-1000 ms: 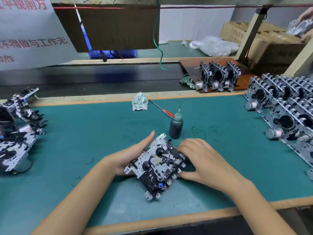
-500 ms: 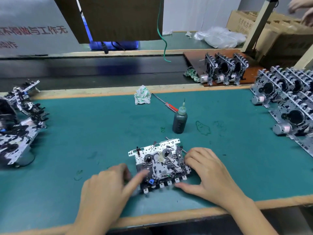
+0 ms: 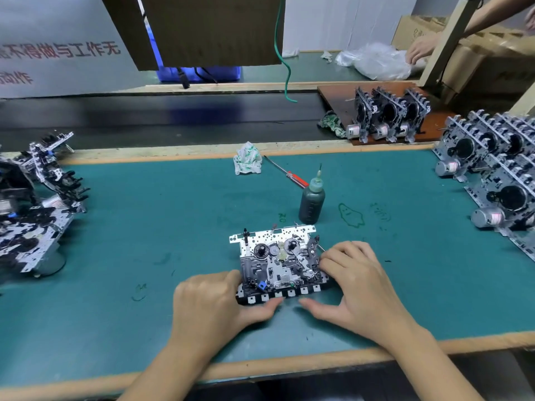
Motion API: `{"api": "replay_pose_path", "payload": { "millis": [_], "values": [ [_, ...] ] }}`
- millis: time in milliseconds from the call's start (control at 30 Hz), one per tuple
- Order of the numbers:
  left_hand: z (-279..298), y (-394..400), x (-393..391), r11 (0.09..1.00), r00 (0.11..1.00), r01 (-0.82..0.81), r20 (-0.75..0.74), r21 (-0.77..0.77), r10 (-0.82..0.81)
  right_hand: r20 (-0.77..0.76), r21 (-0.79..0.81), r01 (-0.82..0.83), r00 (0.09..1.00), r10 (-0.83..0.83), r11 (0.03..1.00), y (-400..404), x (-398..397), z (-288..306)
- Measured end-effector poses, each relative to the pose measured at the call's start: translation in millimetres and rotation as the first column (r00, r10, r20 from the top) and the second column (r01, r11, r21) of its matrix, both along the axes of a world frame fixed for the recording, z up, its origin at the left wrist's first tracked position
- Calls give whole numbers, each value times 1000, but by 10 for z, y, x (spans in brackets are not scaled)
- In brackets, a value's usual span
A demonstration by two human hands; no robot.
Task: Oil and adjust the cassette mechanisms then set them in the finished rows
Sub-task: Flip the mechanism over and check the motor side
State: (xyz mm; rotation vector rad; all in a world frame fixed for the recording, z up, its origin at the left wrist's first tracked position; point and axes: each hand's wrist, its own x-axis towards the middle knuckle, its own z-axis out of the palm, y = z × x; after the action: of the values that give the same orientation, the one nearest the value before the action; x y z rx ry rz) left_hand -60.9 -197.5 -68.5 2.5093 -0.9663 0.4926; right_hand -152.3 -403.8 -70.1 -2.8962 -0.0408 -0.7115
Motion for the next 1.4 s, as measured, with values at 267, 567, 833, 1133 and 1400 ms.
{"api": "replay_pose_path", "payload": {
  "millis": [267, 567, 833, 1133, 1400],
  "values": [
    [-26, 29, 37, 992, 993, 117, -14, -44, -118, -9, -57, 37, 999, -37, 998, -20, 14, -44],
    [-33, -74, 65, 998, 1000, -1, -13, -55, 0, -24, 14, -52, 998, 52, 999, -55, 24, -53],
    [-9, 81, 315, 945, 947, 322, -9, 60, -322, 17, -95, 20, 1000, -19, 995, -67, 64, -84],
    [-60, 88, 258, 947, 948, 317, 21, 43, -318, 58, -97, 26, 998, -21, 995, -41, 62, -92],
    [-89, 46, 203, 983, 976, 181, 127, -13, -178, 58, -64, -34, 998, 38, 997, -86, 61, -114]
  ]
}}
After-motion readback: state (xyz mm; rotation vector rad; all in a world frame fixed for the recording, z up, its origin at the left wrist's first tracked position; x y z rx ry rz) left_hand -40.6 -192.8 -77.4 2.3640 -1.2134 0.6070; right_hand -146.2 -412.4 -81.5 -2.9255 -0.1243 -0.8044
